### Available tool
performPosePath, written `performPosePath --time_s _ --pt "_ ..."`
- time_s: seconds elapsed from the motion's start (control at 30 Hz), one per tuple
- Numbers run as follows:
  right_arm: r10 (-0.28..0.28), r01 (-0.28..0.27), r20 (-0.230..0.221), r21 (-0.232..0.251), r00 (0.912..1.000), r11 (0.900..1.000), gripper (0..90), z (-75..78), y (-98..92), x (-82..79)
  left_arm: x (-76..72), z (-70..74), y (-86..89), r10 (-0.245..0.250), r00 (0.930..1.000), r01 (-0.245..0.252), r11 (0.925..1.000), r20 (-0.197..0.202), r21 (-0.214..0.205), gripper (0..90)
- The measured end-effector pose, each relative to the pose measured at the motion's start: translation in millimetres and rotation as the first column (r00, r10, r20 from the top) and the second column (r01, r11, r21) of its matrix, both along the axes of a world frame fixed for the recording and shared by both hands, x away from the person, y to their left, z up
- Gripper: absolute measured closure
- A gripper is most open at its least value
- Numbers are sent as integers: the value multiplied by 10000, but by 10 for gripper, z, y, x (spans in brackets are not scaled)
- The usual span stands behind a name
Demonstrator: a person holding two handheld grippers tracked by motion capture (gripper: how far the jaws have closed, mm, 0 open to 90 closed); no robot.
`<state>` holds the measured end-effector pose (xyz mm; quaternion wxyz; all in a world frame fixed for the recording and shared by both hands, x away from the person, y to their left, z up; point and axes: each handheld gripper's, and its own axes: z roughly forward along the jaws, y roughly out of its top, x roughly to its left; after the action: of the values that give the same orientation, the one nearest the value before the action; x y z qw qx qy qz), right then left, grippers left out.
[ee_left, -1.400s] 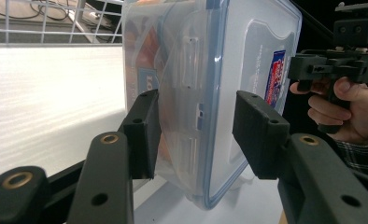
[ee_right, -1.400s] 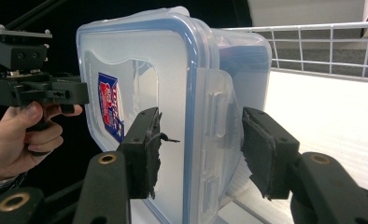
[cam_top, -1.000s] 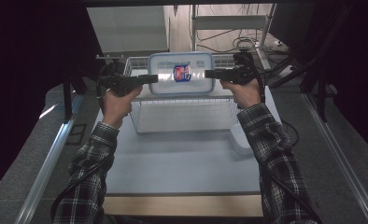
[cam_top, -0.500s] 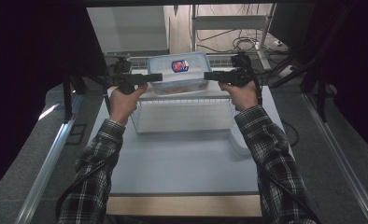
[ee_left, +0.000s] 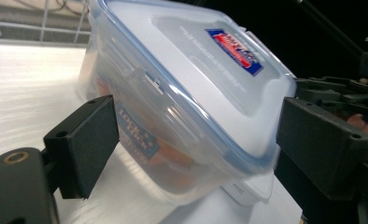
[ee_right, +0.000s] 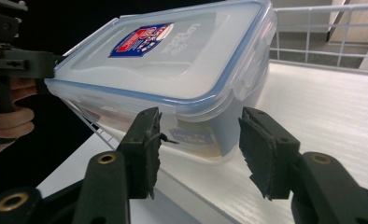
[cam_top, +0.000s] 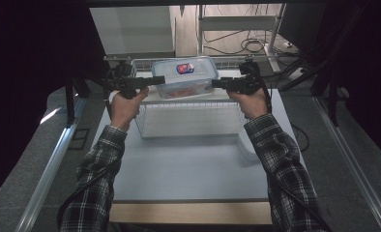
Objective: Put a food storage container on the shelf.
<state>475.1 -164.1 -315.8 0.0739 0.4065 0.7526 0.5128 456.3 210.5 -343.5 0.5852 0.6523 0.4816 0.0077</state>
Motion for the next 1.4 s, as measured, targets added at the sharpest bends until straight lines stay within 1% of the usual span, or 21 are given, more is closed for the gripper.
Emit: performPosePath --time_s 0.07,0.13,0.2,0.3,0.37,0.43,0.5,0.53,0.63,0.73,0.77,0.8,0.9,1.0,1.07,1.1,1.13,1.2,1.23,1.33,1.4 --pt "-90 91 282 -28 9996 10000 481 3 -30 -15 -82 5 24 -97 9995 98 9999 314 -38 153" --pt "-241 247 484 -123 9985 9996 524 -5 -56 -17 -226 23 58 211 9954 -260 9983 936 513 220" --pt "-326 339 555 -225 9979 9992 551 -11 -62 -18 -289 25 85 268 9924 -345 9975 1203 624 267" --pt "-708 798 924 -975 9932 9920 712 -52 -34 -20 -407 23 106 560 9850 -770 9892 1632 1251 521" --pt "-918 1052 1067 -1277 9900 9862 769 -64 5 -16 -449 13 75 726 9804 -1065 9774 1830 1826 633" --pt "-1233 1417 1287 -1455 9840 9792 806 -66 52 0 -459 5 15 955 9762 -1436 9575 1947 2504 732" --pt "-1423 1620 1342 -1496 9807 9754 820 -70 101 26 -436 -4 -43 1013 9775 -1531 9442 1853 2915 774" --pt "-1551 1768 1412 -1574 9778 9716 819 -96 138 47 -410 -14 -99 1137 9762 -1702 9293 1846 3278 797" --pt "-1624 1827 1348 -1561 9775 9707 822 -137 150 72 -374 -31 -126 1232 9770 -1778 9216 1742 3451 803" --pt "-1592 1746 1189 -1330 9801 9756 836 -176 136 89 -321 -63 -147 1192 9807 -1667 9244 1551 3432 799" --pt "-1516 1653 1131 -1231 9819 9785 838 -182 127 87 -309 -69 -164 1320 9796 -1771 9234 1517 3405 797" --pt "-1442 1563 1069 -1151 9838 9810 844 -180 117 68 -285 -68 -184 1411 9768 -1907 9151 1608 3552 805" --pt "-1359 1486 1100 -1162 9846 9820 847 -168 104 46 -244 -63 -186 1494 9774 -1935 9172 1497 3482 809" --pt "-1234 1345 1084 -1014 9864 9857 850 -154 76 11 -200 -49 -207 1552 9771 -1984 9120 1457 3591 813" --pt "-1003 1102 1026 -957 9897 9893 831 -164 57 -21 -164 -43 -226 1538 9779 -1957 9118 1415 3610 802" --pt "-1003 1102 1026 -957 9897 9893 831 -164 57 -21 -143 -41 -239 1440 9804 -1834 9169 1347 3546 802" --pt "-796 874 947 -813 9923 9928 829 -172 62 -28 -123 -32 -278 1431 9806 -1827 9143 1337 3616 790" --pt "-706 837 1141 -1147 9910 9899 828 -180 106 -64 -114 -13 -322 1496 9776 -1972 8976 1483 3942 784" --pt "-783 977 1341 -1451 9879 9846 827 -173 121 -78 -112 -8 -328 1521 9772 -1997 8944 1479 4001 784" --pt "-1401 1685 1574 -1844 9775 9683 820 -151 73 -66 -138 -14 -306 1557 9760 -2042 8974 1523 3912 804" --pt "-1650 1924 1561 -1806 9739 9646 823 -158 19 -32 -157 -28 -281 1453 9784 -1909 9084 1473 3720 814"
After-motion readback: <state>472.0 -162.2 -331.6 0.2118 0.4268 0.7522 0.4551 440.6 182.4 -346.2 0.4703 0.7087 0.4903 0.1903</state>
